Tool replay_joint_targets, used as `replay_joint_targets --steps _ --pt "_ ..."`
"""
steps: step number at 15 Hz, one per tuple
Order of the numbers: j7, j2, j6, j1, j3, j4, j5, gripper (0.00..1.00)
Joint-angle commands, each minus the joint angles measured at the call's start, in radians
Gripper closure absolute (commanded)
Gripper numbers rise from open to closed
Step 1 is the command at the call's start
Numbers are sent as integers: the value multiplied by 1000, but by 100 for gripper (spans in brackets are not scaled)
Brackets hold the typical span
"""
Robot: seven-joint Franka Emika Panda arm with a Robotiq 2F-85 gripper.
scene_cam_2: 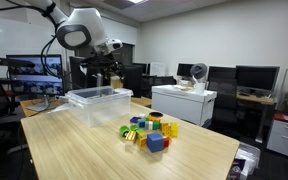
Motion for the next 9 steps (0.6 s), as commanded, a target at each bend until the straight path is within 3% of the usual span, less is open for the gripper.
replay_joint_targets --steps 1,2,3,9 --pt "-101 -112 -76 40 -6 -98 82 45" --pt "-100 -124 -84 45 -6 -113 74 5" --pt "-71 -131 -81 147 -104 -125 30 3" --pt "-53 -112 -48 243 -244 -79 11 0"
